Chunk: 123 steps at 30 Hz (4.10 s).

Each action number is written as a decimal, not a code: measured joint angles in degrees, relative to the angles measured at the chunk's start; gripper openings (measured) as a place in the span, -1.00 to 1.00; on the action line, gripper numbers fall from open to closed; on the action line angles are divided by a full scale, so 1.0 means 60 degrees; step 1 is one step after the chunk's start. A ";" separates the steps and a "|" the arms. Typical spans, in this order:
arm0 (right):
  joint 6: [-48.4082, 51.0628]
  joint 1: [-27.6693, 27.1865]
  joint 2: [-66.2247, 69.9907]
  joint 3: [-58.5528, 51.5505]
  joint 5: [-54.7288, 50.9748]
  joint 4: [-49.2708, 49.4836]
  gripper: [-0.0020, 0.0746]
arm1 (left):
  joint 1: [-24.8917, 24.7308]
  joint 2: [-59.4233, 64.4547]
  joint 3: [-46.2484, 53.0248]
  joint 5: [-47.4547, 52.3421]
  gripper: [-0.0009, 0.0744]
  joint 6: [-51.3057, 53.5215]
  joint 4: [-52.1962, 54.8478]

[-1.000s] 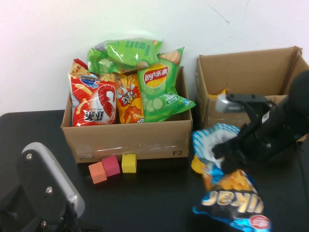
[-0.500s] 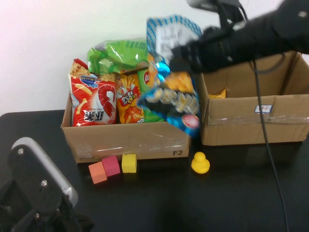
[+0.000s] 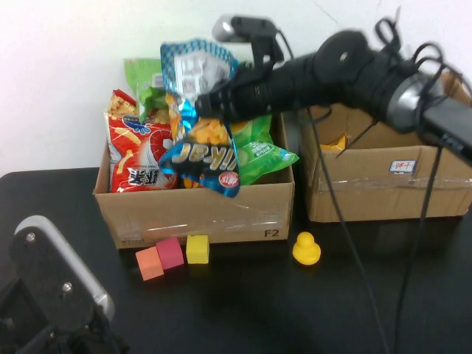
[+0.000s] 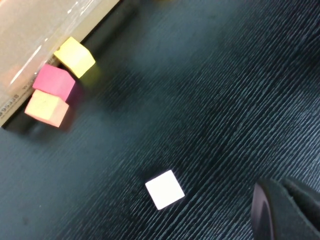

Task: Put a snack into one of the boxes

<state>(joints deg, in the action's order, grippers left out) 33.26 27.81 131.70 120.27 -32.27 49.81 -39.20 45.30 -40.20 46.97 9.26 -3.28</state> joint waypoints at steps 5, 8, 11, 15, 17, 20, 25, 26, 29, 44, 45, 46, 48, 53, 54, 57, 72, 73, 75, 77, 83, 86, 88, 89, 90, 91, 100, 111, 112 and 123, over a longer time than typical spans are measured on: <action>0.0113 0.0024 0.0693 0.0066 0.0248 0.0127 -0.66 | 0.0000 0.0000 0.0000 0.0018 -0.98 0.0000 0.0036; 0.0135 0.0028 0.0876 0.0142 0.0288 0.0127 -0.24 | 0.0000 0.0000 0.0000 0.0018 -0.98 0.0000 0.0036; 0.0149 0.0080 0.0882 0.0140 0.0232 0.0127 0.23 | 0.0000 0.0000 0.0000 0.0018 -0.98 0.0000 0.0036; 0.0149 0.0098 0.0882 0.0145 0.0183 0.0172 0.49 | 0.0000 0.0000 0.0000 0.0018 -0.98 0.0000 0.0036; 0.0149 0.0098 0.0864 0.0145 0.0183 0.0172 0.53 | 0.0000 0.0000 0.0000 0.0018 -0.98 -0.0024 0.0036; 0.0132 0.0098 0.0830 0.0145 0.0183 0.0172 0.55 | 0.0000 0.0000 0.0000 0.0060 -0.98 -0.0060 0.0036; 0.0119 0.0098 0.0807 0.0145 0.0183 0.0155 0.55 | 0.0000 0.0000 0.0000 0.0093 -0.98 -0.0117 0.0036; 0.0119 0.0098 0.0807 0.0145 0.0183 0.0134 0.55 | 0.0000 0.0000 0.0000 0.0093 -0.98 -0.0118 0.0036; 0.0119 0.0098 0.0704 0.0145 0.0183 0.0053 0.56 | 0.0000 0.0000 0.0000 0.0131 -0.98 -0.0157 0.0036; 0.0182 0.0063 0.0439 0.0145 0.0183 -0.0177 0.57 | 0.0000 0.0000 0.0000 0.0186 -0.98 -0.0184 0.0017; 0.0182 0.0063 0.0439 0.0145 0.0159 -0.0177 0.57 | 0.0000 0.0000 0.0000 0.0186 -0.98 -0.0184 0.0017; 0.0199 0.0063 0.0439 0.0145 0.0139 -0.0177 0.57 | 0.0000 0.0000 0.0000 0.0186 -0.98 -0.0184 0.0017; 0.0198 0.0063 0.0439 0.0145 0.0044 -0.0177 0.57 | 0.0000 0.0000 0.0000 0.0170 -0.98 -0.0184 0.0017; 0.0202 0.0063 0.0253 0.0145 -0.0063 -0.0177 0.57 | 0.0000 0.0000 0.0000 0.0051 -0.98 -0.0184 0.0017; 0.0202 0.0063 0.0174 0.0145 -0.0063 -0.0177 0.57 | 0.0000 0.0000 0.0000 0.0054 -0.98 -0.0184 0.0017; 0.0202 0.0063 0.0002 0.0145 -0.0063 -0.0177 0.57 | 0.0000 0.0000 0.0000 0.0031 -0.98 -0.0184 0.0017; 0.0218 0.0063 -0.0703 0.0145 -0.1129 -0.0314 0.06 | 0.0000 0.0000 0.0000 -0.0153 -0.98 -0.0184 0.0017; 0.0218 0.0037 -0.0861 0.0145 -0.1381 -0.0386 -0.13 | 0.0000 -0.0004 0.0000 -0.0288 -0.98 -0.0184 0.0017; 0.0157 -0.0004 -0.1303 0.0145 -0.2012 -0.0624 -0.58 | 0.0000 -0.0004 0.0000 -0.0634 -0.98 -0.0260 0.0080; 0.0085 -0.0064 -0.1813 0.0145 -0.2496 -0.1105 -0.78 | 0.0000 -0.0004 0.0000 -0.1175 -0.98 -0.0435 0.0349; -0.1424 -0.0116 -0.3386 0.0145 -0.3802 -0.4981 -0.92 | 0.0000 -0.0004 0.0000 -0.2678 -0.98 -0.1453 0.1765; -0.2532 -0.0116 -0.4213 0.0145 -0.4533 -0.7474 -0.93 | 0.0000 -0.0004 0.0000 -0.2888 -0.98 -0.2365 0.2924; -0.3047 -0.0119 -0.4654 0.0145 -0.5037 -0.8950 -0.93 | 0.0000 -0.0004 0.0000 -0.2841 -0.98 -0.3176 0.3704; -0.3287 -0.0119 -0.4885 0.0145 -0.5320 -0.9669 -0.93 | 0.0000 -0.0004 0.0000 -0.2752 -0.98 -0.3636 0.4136; -0.3522 -0.0136 -0.5096 0.0145 -0.5587 -1.0294 -0.93 | 0.0000 -0.0004 0.0000 -0.2634 -0.98 -0.4125 0.4562; -0.3690 -0.0136 -0.5264 0.0145 -0.5848 -1.0804 -0.93 | 0.0000 -0.0004 0.0000 -0.2530 -0.98 -0.4542 0.4893; -0.5272 -0.0136 -0.7447 -0.1805 -0.5990 -1.2771 -0.93 | 0.0000 -0.1320 0.0325 -0.3147 -0.98 -0.6211 0.6368; -0.7273 -0.0136 -1.2189 -0.8998 -0.2951 -1.2861 -0.93 | 0.0000 -0.4103 0.1977 -0.3694 -0.98 -0.7035 0.7059; -0.7426 -0.0136 -1.2632 -0.9667 -0.2719 -1.2777 -0.93 | 0.0000 -0.4231 0.2116 -0.3694 -0.98 -0.7112 0.7059; -0.8765 -0.0136 -1.6941 -1.4910 -0.0082 -1.2414 -0.93 | 0.0000 -0.4441 0.3361 -0.3694 -0.98 -0.8256 0.7059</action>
<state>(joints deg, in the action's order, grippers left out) -19.33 26.99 30.06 30.81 -32.76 -24.68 -39.20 18.66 -20.04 24.81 -40.28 39.07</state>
